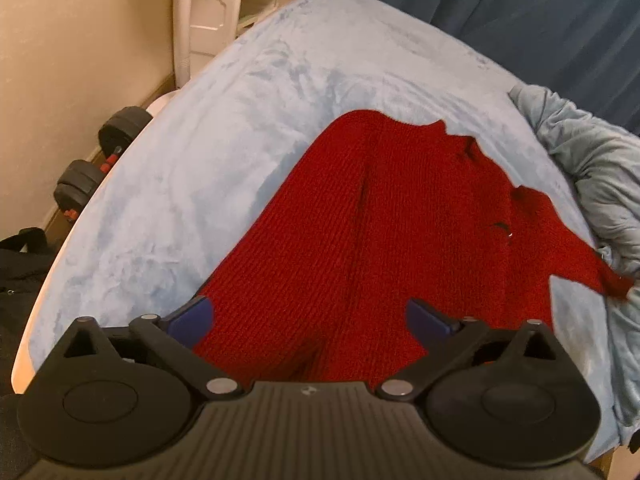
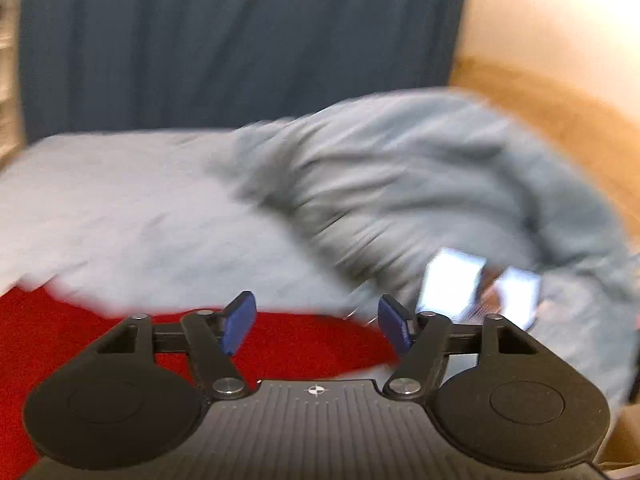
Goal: Fold small clothes
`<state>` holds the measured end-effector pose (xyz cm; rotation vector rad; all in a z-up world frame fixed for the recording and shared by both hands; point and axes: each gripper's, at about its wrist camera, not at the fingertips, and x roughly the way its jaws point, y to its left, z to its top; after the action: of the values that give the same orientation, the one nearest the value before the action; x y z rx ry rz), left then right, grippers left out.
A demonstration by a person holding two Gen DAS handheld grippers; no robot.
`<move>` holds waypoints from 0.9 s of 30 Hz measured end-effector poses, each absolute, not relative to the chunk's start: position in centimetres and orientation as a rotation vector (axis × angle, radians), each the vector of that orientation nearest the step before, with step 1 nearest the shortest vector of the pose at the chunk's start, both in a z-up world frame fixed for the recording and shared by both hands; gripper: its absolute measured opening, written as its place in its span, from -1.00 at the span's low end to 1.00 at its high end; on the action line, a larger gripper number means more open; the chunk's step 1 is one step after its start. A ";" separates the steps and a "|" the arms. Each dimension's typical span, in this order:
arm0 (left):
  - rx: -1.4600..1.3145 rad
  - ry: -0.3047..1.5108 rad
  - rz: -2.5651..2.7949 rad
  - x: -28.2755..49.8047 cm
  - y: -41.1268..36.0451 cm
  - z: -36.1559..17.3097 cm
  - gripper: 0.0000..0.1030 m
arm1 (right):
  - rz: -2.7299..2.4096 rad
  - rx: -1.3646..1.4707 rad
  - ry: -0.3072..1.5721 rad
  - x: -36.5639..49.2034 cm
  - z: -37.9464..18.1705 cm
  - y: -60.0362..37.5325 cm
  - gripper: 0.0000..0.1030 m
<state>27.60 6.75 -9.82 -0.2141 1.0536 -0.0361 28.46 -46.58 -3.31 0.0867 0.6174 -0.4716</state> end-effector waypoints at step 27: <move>-0.208 1.140 0.127 24.2 8.5 -11.3 0.99 | -0.233 0.328 1.019 17.8 -16.9 -39.7 -0.88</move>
<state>24.18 8.46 -11.32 -0.2080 1.1403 0.1271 17.81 -39.71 -16.87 0.3282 1.0192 -0.2333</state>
